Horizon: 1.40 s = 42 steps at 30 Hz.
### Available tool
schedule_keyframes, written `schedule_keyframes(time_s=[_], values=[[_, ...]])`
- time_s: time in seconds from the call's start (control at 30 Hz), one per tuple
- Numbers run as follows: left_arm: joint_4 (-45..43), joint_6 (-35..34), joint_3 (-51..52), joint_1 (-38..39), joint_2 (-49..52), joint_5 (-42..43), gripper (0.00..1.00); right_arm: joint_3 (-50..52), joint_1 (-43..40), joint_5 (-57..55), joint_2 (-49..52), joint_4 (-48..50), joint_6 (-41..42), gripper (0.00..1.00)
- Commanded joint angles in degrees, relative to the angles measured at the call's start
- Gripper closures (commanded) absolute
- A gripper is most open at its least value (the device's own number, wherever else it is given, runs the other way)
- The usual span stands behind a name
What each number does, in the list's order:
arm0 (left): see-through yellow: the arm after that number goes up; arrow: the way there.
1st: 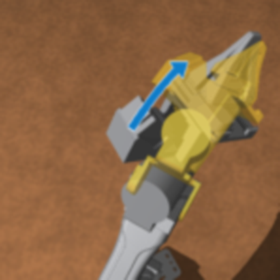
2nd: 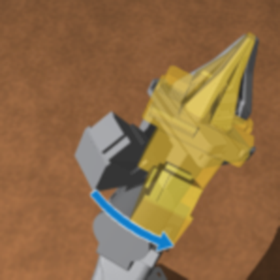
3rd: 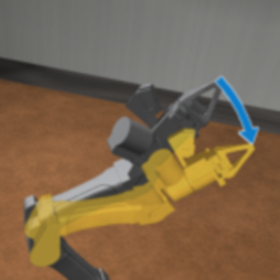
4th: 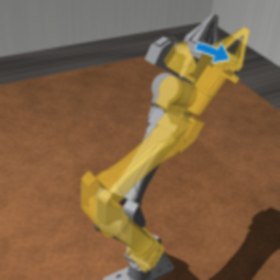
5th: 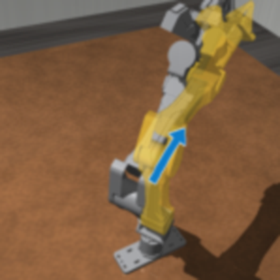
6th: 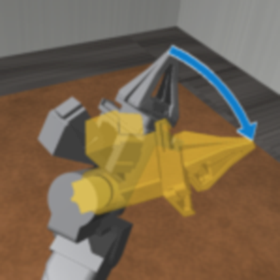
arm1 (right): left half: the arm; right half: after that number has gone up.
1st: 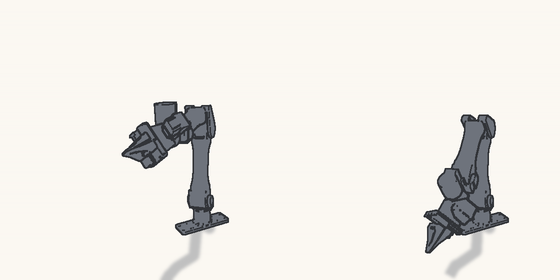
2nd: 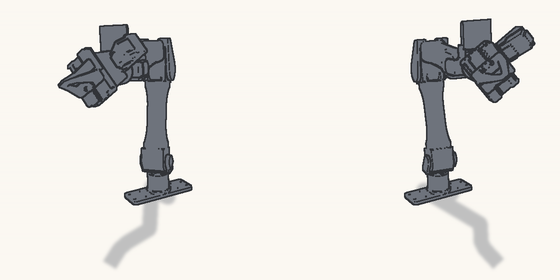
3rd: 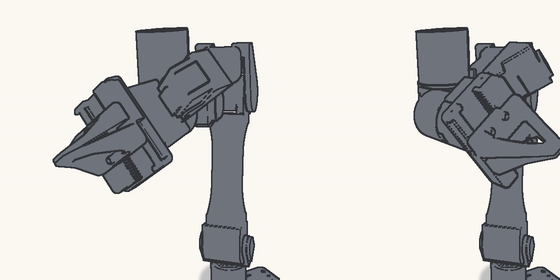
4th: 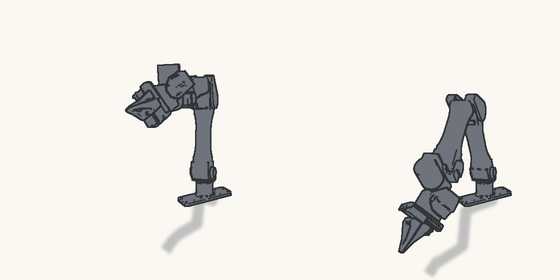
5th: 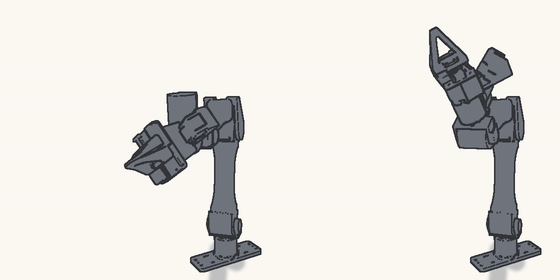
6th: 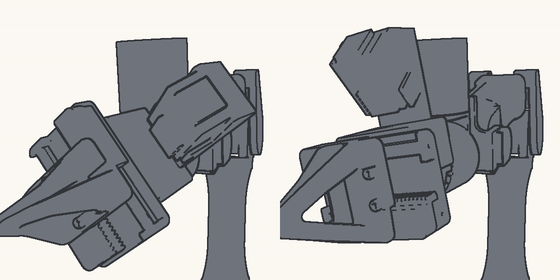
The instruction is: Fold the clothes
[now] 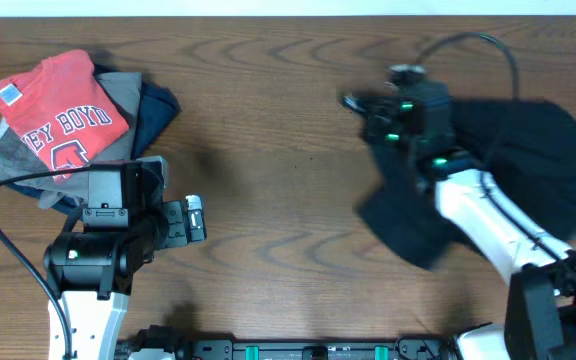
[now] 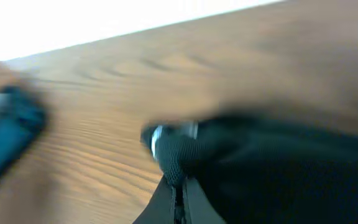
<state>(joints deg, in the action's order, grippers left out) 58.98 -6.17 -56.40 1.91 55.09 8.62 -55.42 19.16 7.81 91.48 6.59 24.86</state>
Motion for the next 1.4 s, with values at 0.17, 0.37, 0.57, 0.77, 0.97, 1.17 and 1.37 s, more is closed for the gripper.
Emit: schedule_keyframes(time_s=[0.17,0.37,0.57,0.77,0.97,1.17,1.37], values=[[-0.79,-0.35,-1.16,-0.22,0.0,-0.02,0.02,-1.55,5.27,-11.1,-0.33,-4.42,3.34,0.01],[-0.85,-5.4,-1.16,-0.22,0.02,1.49,0.02,-1.55,-0.39,-19.23,-4.72,-23.71,3.39,0.01],[-4.48,-9.68,0.02,-0.13,1.53,12.22,0.02,-1.53,-10.47,-21.99,-11.39,-42.71,3.39,0.01],[-9.2,-13.09,2.36,3.04,7.1,16.48,0.02,-1.53,-21.88,-21.75,-14.51,-54.58,3.41,0.01],[-15.47,-13.22,2.4,10.43,16.28,16.48,0.02,-1.53,-30.18,-21.24,-14.64,-60.26,3.43,0.01],[-25.57,-13.2,2.4,17.79,27.34,16.35,0.02,-1.53,-33.44,-21.11,-14.64,-62.66,3.39,0.01],[-38.82,-13.2,2.4,22.18,39.3,16.24,0.02,-1.53,-34.49,-21.11,-14.64,-64.89,3.39,0.01]])
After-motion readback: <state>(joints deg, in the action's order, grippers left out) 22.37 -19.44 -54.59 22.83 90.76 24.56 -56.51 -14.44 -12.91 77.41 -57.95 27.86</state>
